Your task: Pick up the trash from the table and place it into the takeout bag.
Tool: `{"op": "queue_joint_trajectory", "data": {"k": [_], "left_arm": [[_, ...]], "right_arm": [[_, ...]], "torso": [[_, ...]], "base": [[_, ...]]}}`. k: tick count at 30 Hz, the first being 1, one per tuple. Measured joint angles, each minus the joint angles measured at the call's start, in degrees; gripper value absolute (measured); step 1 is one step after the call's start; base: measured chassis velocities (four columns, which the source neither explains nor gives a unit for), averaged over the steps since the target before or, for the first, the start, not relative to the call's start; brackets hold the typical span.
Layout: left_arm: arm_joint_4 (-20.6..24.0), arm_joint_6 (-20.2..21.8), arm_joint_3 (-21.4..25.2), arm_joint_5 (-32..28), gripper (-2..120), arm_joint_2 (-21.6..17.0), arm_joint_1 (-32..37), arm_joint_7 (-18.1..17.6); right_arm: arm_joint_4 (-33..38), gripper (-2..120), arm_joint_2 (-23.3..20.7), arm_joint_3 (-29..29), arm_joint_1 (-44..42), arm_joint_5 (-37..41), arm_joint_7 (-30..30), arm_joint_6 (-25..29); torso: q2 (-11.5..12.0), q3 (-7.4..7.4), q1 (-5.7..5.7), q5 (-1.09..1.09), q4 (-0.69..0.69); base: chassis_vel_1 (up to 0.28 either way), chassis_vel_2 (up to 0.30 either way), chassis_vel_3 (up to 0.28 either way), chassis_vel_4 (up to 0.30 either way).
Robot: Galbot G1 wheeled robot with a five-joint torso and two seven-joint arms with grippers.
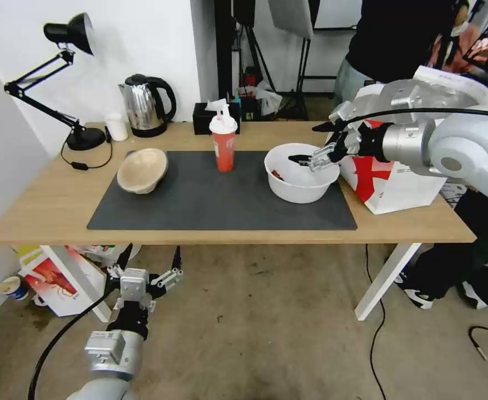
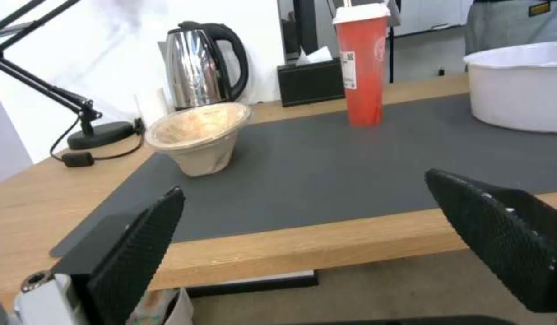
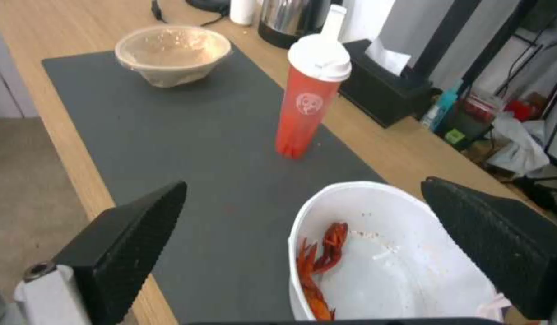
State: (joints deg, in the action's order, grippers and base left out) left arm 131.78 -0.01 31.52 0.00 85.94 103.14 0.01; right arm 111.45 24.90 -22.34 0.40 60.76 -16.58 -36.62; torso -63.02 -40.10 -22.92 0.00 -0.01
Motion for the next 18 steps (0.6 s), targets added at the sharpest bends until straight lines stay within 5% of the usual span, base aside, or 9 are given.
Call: {"op": "queue_joint_trajectory", "data": {"k": [18], "left_arm": [[0.0, 0.0, 0.0, 0.0, 100, 0.0, 0.0, 0.0]], "right_arm": [[-6.8, 100, 6.1, -26.1, 19.2, 11.7, 10.2, -4.6]], "torso": [[0.0, 0.00, 0.00, -0.01, 0.02]], "base": [[0.000, 0.000, 0.000, 0.000]]}}
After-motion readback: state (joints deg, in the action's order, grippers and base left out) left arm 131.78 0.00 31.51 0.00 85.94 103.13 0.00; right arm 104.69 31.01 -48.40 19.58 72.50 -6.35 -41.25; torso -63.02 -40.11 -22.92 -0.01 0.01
